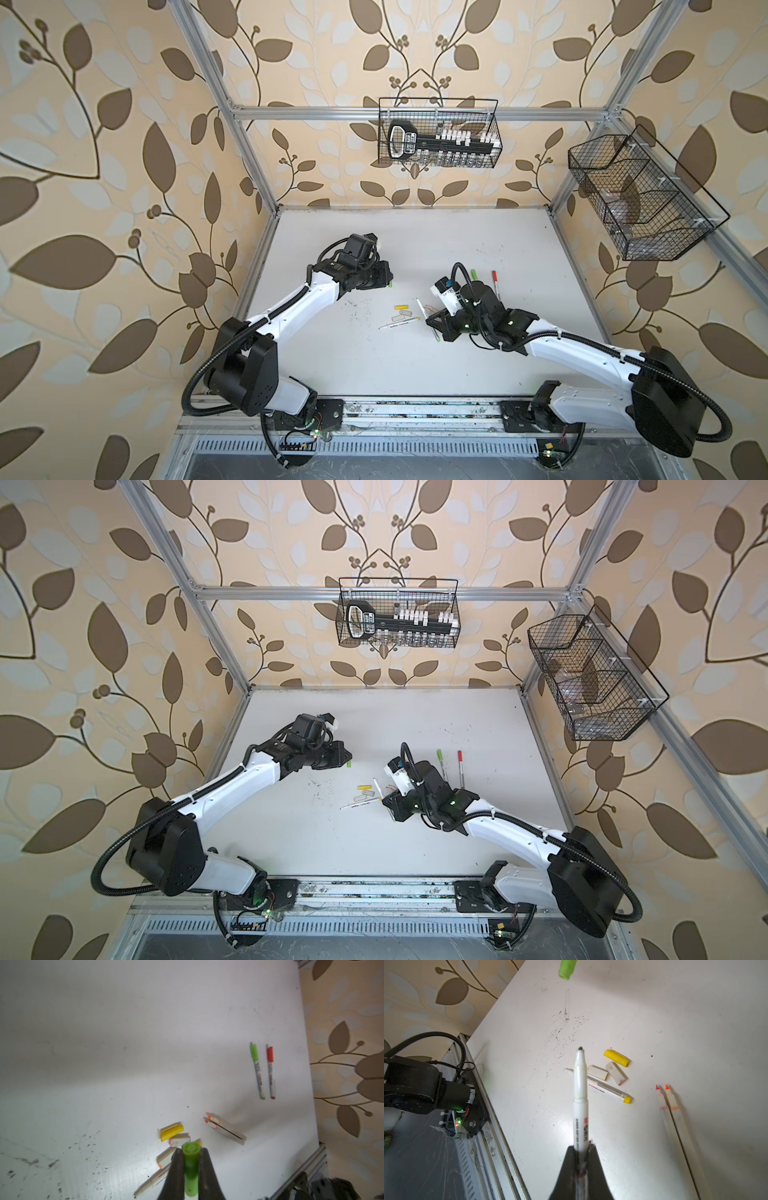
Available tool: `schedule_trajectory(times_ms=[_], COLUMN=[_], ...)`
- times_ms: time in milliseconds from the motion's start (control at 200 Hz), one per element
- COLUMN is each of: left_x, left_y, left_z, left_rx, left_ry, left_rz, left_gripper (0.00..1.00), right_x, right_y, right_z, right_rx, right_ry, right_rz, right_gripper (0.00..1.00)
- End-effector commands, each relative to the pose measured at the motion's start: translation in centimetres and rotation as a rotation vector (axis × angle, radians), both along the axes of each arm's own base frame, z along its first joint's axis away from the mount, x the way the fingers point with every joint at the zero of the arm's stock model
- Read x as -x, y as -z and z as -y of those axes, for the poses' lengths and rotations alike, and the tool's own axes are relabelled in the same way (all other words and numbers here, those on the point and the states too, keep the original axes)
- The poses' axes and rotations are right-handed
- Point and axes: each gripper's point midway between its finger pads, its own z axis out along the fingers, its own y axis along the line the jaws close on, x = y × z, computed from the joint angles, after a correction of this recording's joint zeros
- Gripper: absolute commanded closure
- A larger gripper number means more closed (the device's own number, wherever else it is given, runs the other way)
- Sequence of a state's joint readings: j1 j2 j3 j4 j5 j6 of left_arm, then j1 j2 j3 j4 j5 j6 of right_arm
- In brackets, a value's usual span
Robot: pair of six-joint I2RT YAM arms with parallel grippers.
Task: Insert the pens into the pen caps
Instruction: 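Carry the green cap with the left gripper above the right gripper's marker tip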
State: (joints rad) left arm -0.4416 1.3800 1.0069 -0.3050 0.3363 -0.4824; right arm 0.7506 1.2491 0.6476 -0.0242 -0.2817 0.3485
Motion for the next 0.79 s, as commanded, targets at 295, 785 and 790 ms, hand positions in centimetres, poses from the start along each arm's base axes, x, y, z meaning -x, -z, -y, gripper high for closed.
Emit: schedule_trajectory(times_ms=[295,785,790], left_x=[2.1,2.7,2.7], left_y=[-4.8,-5.0,-5.0], left_z=[2.8,3.0,3.0], left_rx=[0.312,0.344,0.344], left_ry=[0.128,0.149,0.148], left_rz=[0.150,0.147,0.147], left_gripper=[0.95,0.95,0.95], right_x=[-0.1,-0.6,-0.6], right_y=[-2.3,-2.8,-2.8], right_z=[-3.5,-3.1,-3.1], right_rx=[-0.127,-0.118,-0.118], right_ry=[-0.048,-0.016,-0.015], right_rz=[0.050,0.069,0.069], right_gripper=[0.93,0.93,0.93])
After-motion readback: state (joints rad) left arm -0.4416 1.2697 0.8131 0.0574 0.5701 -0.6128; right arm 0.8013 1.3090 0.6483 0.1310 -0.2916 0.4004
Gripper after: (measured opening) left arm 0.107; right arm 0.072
